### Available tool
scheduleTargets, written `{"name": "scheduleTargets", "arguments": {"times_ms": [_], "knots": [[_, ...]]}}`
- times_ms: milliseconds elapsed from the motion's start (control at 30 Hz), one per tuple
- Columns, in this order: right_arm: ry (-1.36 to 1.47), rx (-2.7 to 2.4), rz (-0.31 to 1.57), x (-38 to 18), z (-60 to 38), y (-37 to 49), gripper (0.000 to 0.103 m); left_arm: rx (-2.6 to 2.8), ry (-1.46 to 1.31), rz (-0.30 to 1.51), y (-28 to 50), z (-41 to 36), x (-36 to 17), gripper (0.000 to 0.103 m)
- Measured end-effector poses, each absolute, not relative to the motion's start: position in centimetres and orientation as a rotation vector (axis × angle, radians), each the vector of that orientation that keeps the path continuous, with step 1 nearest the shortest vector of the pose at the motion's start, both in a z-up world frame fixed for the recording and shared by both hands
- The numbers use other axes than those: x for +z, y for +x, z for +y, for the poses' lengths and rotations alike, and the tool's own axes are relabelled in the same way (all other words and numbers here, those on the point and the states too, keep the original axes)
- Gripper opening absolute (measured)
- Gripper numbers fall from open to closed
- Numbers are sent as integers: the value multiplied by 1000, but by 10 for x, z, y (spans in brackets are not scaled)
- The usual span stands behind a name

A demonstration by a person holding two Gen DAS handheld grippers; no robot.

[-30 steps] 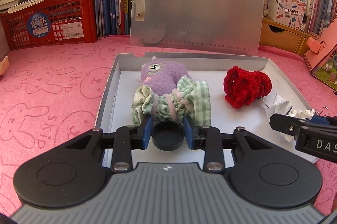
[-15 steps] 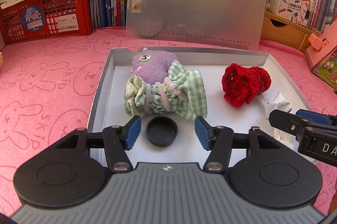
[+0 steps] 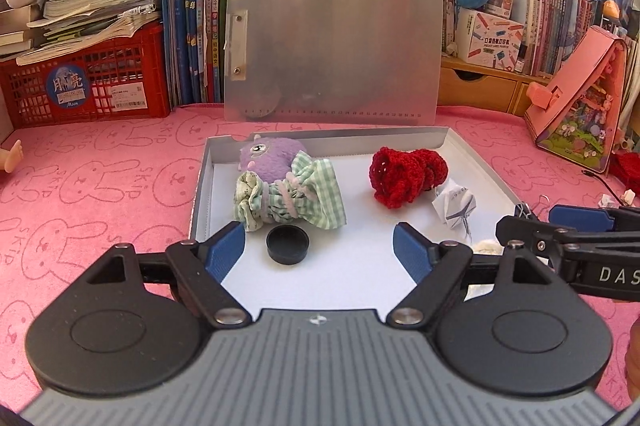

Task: Organize objects
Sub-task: 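Withdraw both open tools from the box toward the remaining items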

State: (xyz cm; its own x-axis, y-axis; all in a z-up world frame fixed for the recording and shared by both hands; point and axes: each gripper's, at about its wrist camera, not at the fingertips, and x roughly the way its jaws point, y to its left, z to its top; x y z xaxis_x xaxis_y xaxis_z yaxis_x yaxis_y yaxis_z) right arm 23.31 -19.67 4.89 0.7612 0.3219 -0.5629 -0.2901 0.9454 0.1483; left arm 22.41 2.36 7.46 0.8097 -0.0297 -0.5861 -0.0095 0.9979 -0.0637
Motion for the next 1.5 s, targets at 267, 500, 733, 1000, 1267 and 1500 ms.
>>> {"name": "scheduleTargets", "arguments": {"times_ms": [267, 500, 733, 1000, 1267, 1500], "knots": [[-44, 341, 550, 48, -202, 178, 86, -63, -71, 584, 167, 22, 77, 88], [-92, 298, 525, 36, -216, 141, 86, -54, -63, 542, 117, 26, 70, 89], [-111, 253, 522, 22, -228, 106, 86, -78, -41, 548, 73, 33, 50, 90], [-111, 242, 547, 4, -223, 78, 86, -70, -15, 560, 39, 34, 30, 91], [-105, 233, 582, -10, -223, 69, 86, -51, -37, 574, 19, 44, 20, 92], [-112, 254, 583, -12, -220, 65, 87, -27, -44, 583, 6, 49, 10, 92]]}}
